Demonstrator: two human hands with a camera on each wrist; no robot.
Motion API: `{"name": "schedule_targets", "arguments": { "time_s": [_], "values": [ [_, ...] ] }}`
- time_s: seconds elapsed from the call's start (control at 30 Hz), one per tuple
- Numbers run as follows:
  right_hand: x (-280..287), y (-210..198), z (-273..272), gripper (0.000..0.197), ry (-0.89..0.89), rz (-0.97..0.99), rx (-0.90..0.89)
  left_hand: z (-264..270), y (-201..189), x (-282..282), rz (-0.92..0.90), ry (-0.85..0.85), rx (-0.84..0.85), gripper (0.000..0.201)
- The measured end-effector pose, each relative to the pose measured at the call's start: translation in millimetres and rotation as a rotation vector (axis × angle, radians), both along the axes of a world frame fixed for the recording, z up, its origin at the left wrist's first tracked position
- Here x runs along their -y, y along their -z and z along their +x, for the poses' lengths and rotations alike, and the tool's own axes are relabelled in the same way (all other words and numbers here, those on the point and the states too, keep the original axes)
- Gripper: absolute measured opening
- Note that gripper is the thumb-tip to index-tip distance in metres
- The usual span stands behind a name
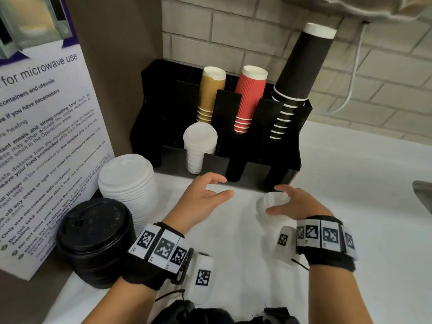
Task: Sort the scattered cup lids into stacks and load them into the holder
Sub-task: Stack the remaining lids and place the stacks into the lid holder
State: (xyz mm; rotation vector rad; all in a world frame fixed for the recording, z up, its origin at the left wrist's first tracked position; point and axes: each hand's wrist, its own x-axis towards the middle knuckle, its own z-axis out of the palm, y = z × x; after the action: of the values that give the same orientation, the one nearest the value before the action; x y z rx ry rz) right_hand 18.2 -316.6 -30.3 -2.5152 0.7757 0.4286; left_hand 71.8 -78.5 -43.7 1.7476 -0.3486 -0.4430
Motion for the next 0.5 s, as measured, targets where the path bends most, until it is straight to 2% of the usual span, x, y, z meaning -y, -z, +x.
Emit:
{"name": "schedule_targets", "arguments": {
  "time_s": [0.17, 0.33, 0.5],
  "values": [
    [-5.2, 15.4, 6.2, 0.086, 0.001, -0.082, -0.014, -0.3, -0.7, 0.2, 0.010, 0.008, 0.003, 0.027],
    [-6.6, 15.9, 9.7, 0.076, -0.004, -0.103, -0.017, 3.2, -1.0, -2.7, 0.002, -0.001, 0.011, 0.026],
    [-0.7, -3.2, 6.2, 0.066, -0.044, -0.061, 0.106, 5.1, 0.7, -3.6, 0.005, 0.013, 0.028, 0.028]
  ]
}}
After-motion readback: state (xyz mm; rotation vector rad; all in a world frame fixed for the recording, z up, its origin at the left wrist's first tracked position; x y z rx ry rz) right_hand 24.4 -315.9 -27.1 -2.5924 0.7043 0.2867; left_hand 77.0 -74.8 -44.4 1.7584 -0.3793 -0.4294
